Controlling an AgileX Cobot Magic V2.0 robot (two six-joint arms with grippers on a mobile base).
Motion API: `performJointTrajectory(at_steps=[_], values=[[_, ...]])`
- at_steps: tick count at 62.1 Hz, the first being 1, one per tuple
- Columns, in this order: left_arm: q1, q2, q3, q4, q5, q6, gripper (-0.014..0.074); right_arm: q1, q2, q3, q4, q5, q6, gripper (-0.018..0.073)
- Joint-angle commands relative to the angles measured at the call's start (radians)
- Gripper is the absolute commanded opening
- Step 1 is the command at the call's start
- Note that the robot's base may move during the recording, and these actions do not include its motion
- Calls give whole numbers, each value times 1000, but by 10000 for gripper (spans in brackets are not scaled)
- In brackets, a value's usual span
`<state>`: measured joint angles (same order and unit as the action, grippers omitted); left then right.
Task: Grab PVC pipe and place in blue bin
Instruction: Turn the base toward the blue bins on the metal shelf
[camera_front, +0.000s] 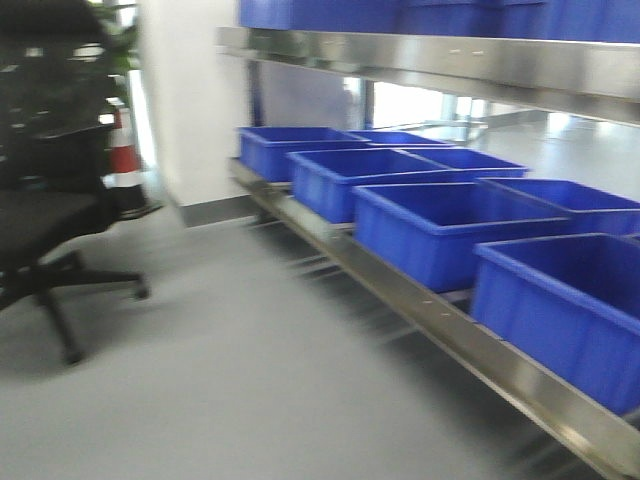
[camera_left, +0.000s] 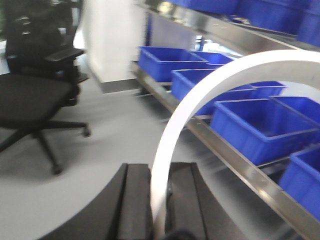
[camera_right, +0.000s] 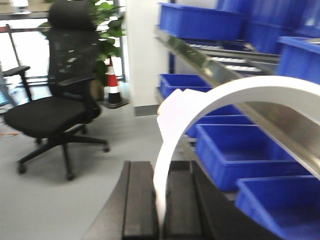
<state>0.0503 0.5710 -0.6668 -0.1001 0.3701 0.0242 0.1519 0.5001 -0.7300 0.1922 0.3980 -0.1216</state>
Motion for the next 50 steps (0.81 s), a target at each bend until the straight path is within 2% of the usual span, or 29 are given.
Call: performJointTrajectory(at_steps=[1, 50], values=[[-5, -6, -3, -3, -21, -2, -111, -1, -5, -1, -9, -32, -3, -163], [-5, -6, -3, -3, -21, -2, -111, -1, -5, -1, -9, -32, -3, -163]])
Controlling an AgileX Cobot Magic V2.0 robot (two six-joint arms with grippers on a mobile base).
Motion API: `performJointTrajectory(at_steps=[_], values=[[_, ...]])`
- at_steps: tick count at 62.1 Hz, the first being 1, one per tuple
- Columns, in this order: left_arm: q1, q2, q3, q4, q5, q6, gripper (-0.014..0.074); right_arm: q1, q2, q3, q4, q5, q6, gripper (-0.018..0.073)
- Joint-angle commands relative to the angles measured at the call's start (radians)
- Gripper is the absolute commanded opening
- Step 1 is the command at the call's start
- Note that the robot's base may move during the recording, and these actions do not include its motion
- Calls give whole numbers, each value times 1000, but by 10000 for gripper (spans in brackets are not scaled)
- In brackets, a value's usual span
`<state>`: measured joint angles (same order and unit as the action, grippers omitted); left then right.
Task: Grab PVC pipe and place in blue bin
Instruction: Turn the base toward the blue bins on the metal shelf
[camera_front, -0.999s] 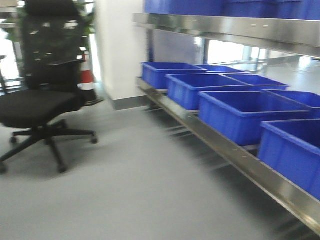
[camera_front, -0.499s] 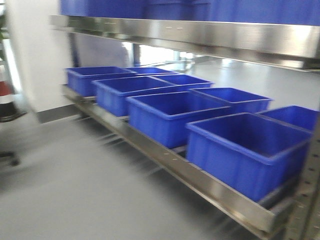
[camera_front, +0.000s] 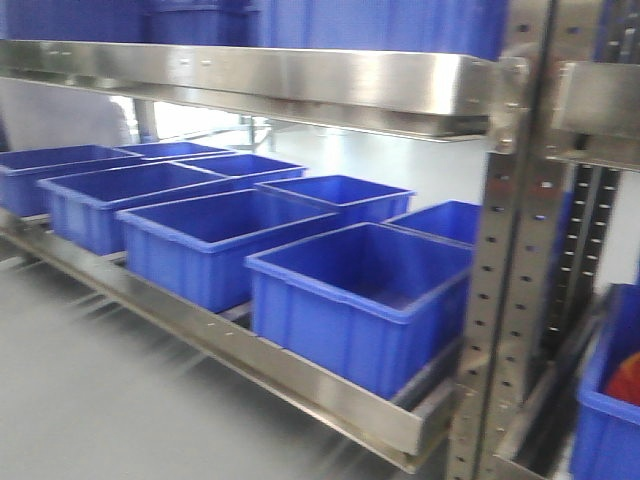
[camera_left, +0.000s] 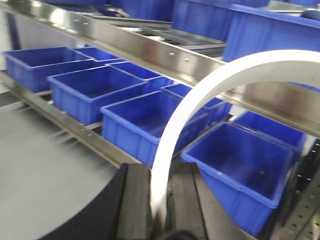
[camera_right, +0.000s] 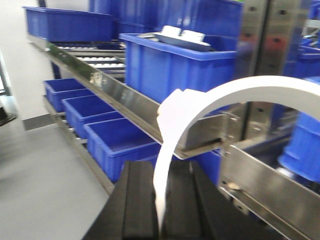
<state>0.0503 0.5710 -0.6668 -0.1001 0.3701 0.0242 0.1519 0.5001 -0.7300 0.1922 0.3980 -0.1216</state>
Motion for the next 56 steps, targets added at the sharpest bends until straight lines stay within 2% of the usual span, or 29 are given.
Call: performJointTrajectory(at_steps=[1, 56], values=[[-5, -6, -3, -3, -21, -2, -111, -1, -5, -1, -9, -32, -3, -163], [-5, -6, -3, -3, -21, -2, -111, -1, -5, -1, -9, -32, -3, -163]])
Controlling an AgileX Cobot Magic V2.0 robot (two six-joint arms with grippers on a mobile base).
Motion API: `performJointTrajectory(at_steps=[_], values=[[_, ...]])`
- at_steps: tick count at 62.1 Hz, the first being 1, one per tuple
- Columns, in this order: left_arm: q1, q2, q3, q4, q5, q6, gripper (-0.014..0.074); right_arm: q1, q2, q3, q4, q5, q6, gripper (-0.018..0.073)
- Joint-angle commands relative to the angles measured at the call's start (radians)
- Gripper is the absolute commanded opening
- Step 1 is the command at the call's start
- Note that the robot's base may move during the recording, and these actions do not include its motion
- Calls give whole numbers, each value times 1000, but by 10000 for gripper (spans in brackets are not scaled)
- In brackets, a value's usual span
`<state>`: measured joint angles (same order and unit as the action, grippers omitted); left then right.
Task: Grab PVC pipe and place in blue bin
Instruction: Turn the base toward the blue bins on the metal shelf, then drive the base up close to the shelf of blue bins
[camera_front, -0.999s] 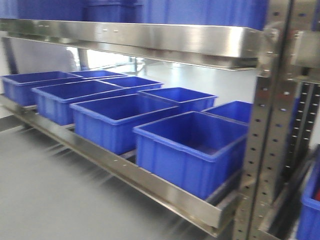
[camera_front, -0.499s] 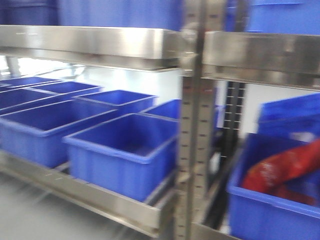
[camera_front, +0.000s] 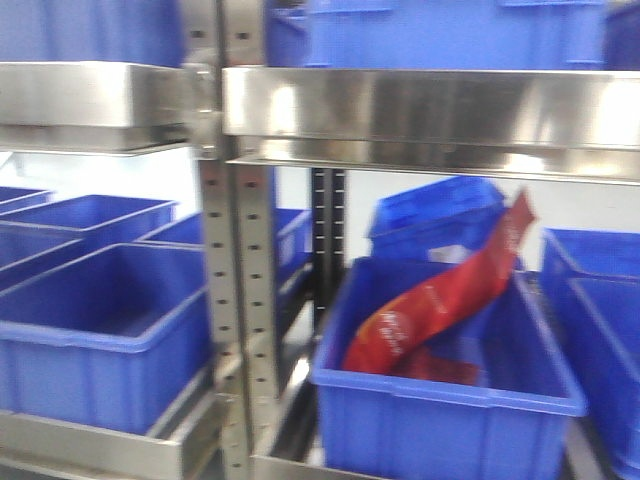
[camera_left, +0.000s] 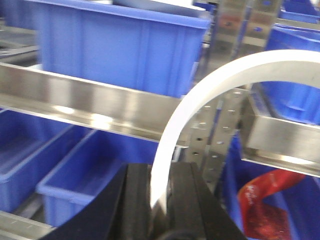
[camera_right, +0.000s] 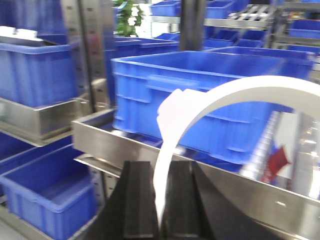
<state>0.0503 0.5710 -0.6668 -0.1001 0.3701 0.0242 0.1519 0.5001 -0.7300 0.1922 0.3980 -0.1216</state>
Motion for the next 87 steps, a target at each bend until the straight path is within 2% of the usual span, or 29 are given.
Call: performJointTrajectory(at_steps=[1, 87], values=[[-5, -6, -3, -3, -21, -2, -111, -1, -5, -1, -9, -32, -3, -163], [-5, -6, -3, -3, -21, -2, -111, -1, -5, -1, -9, -32, -3, -163]])
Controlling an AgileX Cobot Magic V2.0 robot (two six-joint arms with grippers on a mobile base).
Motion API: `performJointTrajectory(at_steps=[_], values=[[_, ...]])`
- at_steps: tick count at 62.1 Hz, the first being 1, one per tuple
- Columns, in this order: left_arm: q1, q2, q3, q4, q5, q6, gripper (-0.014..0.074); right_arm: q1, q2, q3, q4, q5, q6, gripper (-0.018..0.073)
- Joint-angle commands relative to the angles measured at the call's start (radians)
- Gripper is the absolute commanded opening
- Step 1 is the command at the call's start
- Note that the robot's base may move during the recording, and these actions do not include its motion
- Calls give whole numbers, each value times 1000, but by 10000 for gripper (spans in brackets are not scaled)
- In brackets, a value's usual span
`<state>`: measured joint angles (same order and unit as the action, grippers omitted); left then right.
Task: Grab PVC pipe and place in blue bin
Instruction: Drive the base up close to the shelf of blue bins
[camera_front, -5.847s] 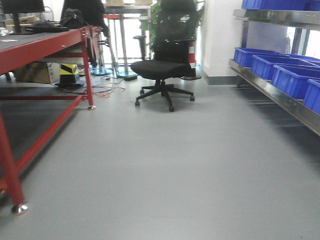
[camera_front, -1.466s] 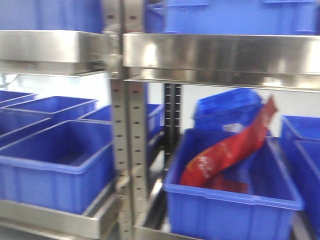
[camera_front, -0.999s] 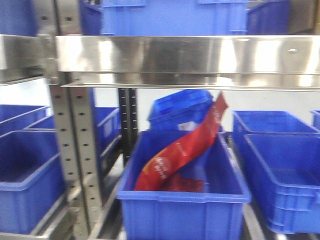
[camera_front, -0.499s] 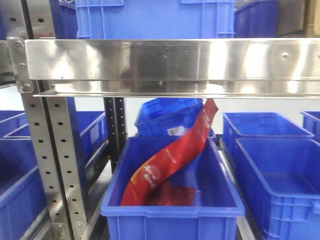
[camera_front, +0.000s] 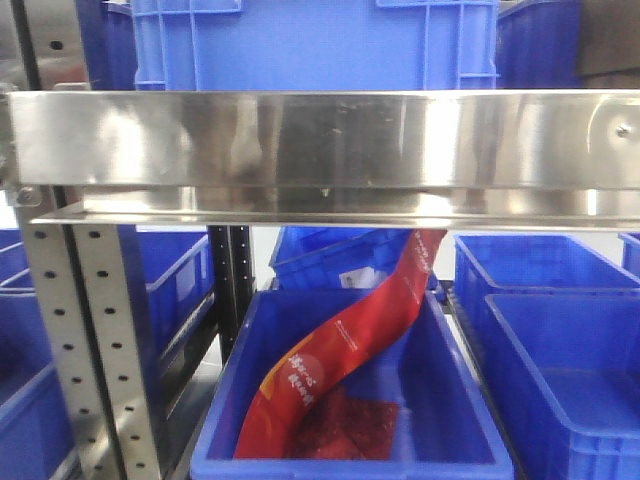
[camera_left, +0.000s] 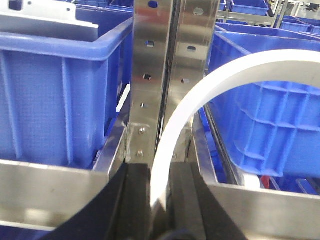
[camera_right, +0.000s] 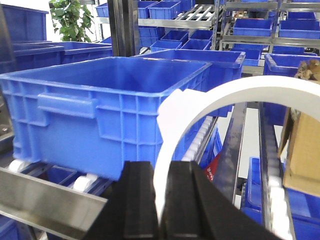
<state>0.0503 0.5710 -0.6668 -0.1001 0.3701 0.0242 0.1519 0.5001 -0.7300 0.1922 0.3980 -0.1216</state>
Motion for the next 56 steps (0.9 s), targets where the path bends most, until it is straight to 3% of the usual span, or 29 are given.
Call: performJointTrajectory(at_steps=[1, 56], values=[[-5, -6, -3, -3, -21, -2, -111, -1, -5, -1, -9, -32, -3, -163], [-5, -6, -3, -3, -21, -2, -111, -1, -5, -1, -9, -32, -3, -163]])
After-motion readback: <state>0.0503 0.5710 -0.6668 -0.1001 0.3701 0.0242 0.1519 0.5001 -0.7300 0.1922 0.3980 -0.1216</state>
